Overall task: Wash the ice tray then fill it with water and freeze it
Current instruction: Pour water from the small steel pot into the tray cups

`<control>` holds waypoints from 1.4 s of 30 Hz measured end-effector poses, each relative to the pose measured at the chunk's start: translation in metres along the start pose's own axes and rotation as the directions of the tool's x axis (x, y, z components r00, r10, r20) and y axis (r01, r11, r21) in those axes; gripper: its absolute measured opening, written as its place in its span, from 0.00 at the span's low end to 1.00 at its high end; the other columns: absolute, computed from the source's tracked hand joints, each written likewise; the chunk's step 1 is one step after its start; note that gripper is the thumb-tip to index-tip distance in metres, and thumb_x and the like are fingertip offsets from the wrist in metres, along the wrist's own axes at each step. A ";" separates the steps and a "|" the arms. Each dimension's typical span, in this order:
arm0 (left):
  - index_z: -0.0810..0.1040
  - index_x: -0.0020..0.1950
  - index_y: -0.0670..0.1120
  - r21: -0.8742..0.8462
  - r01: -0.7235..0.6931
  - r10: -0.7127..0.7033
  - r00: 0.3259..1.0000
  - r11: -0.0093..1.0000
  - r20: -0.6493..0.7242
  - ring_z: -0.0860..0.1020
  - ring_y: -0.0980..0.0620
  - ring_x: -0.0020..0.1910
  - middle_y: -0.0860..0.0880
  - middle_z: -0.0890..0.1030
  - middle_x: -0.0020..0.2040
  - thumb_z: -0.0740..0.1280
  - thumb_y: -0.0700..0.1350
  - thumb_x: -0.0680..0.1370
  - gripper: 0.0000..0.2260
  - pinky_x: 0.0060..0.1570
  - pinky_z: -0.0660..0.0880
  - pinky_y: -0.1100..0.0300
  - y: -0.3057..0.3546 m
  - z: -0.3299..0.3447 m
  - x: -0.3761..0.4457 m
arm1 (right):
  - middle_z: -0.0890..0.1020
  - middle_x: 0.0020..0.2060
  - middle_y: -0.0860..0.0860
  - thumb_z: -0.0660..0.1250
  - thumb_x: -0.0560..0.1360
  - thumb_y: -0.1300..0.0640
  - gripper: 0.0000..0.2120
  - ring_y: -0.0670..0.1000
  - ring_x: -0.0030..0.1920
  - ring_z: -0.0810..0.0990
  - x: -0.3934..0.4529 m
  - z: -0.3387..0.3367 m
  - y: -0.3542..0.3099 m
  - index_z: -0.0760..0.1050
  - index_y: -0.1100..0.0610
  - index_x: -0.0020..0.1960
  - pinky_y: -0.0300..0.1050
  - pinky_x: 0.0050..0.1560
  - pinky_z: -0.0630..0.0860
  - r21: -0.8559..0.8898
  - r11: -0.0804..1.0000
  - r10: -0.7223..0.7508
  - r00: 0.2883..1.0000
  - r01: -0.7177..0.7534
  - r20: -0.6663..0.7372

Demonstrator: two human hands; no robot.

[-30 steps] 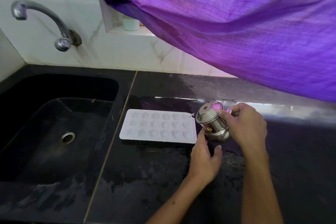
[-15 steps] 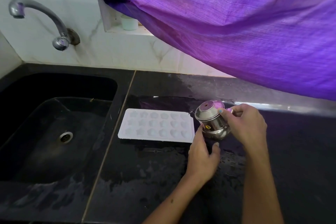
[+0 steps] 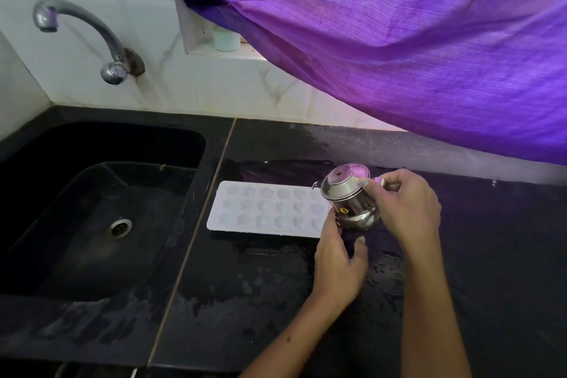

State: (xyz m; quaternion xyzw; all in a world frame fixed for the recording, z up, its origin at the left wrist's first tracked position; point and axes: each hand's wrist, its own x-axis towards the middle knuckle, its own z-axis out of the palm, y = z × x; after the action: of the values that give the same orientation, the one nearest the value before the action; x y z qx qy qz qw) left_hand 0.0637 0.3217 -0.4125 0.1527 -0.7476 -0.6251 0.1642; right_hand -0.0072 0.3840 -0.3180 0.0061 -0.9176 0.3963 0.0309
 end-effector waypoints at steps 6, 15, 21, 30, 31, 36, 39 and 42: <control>0.63 0.70 0.53 -0.011 0.014 -0.014 1.000 1.000 0.014 0.68 0.81 0.49 0.66 0.72 0.52 0.65 0.38 0.76 0.24 0.46 0.63 0.84 0.001 -0.005 0.001 | 0.82 0.47 0.50 0.70 0.73 0.44 0.12 0.56 0.51 0.79 -0.006 0.002 -0.008 0.77 0.51 0.48 0.45 0.44 0.67 -0.050 0.999 -0.004 1.000 0.004 0.000; 0.66 0.69 0.49 -0.010 0.049 -0.048 0.998 0.999 0.029 0.68 0.82 0.47 0.64 0.73 0.51 0.64 0.39 0.76 0.22 0.45 0.63 0.84 -0.003 -0.008 0.001 | 0.83 0.49 0.52 0.70 0.74 0.44 0.12 0.58 0.53 0.79 -0.008 0.006 -0.012 0.77 0.52 0.48 0.46 0.45 0.68 -0.105 0.994 -0.024 1.000 0.024 -0.003; 0.66 0.69 0.50 -0.021 0.056 -0.055 0.997 0.998 0.047 0.67 0.83 0.47 0.64 0.73 0.51 0.64 0.39 0.77 0.21 0.44 0.63 0.84 -0.002 -0.011 0.001 | 0.83 0.49 0.52 0.69 0.74 0.43 0.12 0.58 0.52 0.79 -0.010 0.009 -0.013 0.76 0.52 0.48 0.46 0.46 0.69 -0.123 0.992 -0.029 0.999 0.027 -0.014; 0.64 0.71 0.52 0.001 0.028 -0.028 1.000 1.000 0.006 0.69 0.78 0.51 0.57 0.76 0.57 0.64 0.40 0.76 0.24 0.55 0.68 0.73 0.002 -0.021 0.000 | 0.83 0.45 0.50 0.71 0.72 0.43 0.11 0.53 0.49 0.79 -0.010 0.008 -0.013 0.76 0.50 0.44 0.45 0.43 0.69 0.018 1.000 0.024 1.000 -0.024 -0.001; 0.63 0.71 0.53 0.011 0.022 -0.022 1.000 1.000 0.001 0.69 0.77 0.51 0.57 0.76 0.58 0.64 0.41 0.76 0.25 0.54 0.68 0.75 0.002 -0.022 0.000 | 0.83 0.44 0.49 0.72 0.72 0.43 0.11 0.53 0.48 0.80 -0.009 0.008 -0.012 0.76 0.50 0.44 0.46 0.44 0.71 0.042 0.999 0.025 1.000 -0.025 -0.005; 0.62 0.72 0.56 0.020 -0.026 0.026 1.000 0.999 -0.012 0.68 0.68 0.59 0.60 0.72 0.64 0.65 0.41 0.76 0.26 0.61 0.68 0.67 0.009 -0.028 -0.001 | 0.83 0.41 0.49 0.72 0.71 0.42 0.13 0.53 0.46 0.81 -0.009 0.008 -0.015 0.78 0.51 0.44 0.49 0.47 0.76 0.105 0.994 0.010 0.999 -0.007 -0.030; 0.61 0.73 0.55 0.025 -0.024 0.024 1.000 0.999 -0.011 0.69 0.62 0.62 0.60 0.72 0.64 0.64 0.41 0.77 0.26 0.63 0.69 0.61 0.008 -0.031 -0.001 | 0.83 0.41 0.49 0.72 0.71 0.42 0.13 0.53 0.46 0.81 -0.010 0.009 -0.020 0.78 0.51 0.44 0.48 0.47 0.75 0.099 0.995 -0.002 0.999 0.005 -0.035; 0.62 0.73 0.53 0.033 -0.008 0.009 1.000 0.999 -0.024 0.70 0.60 0.61 0.58 0.73 0.64 0.64 0.42 0.76 0.26 0.63 0.70 0.58 0.006 -0.035 0.001 | 0.83 0.42 0.50 0.72 0.72 0.42 0.12 0.54 0.47 0.80 -0.012 0.013 -0.026 0.76 0.51 0.44 0.47 0.45 0.73 0.068 0.997 -0.017 1.000 0.019 -0.025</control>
State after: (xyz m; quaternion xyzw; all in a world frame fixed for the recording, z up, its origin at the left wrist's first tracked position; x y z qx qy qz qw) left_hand 0.0777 0.2908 -0.4009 0.1598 -0.7563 -0.6102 0.1734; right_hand 0.0048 0.3567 -0.3089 0.0106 -0.9029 0.4272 0.0457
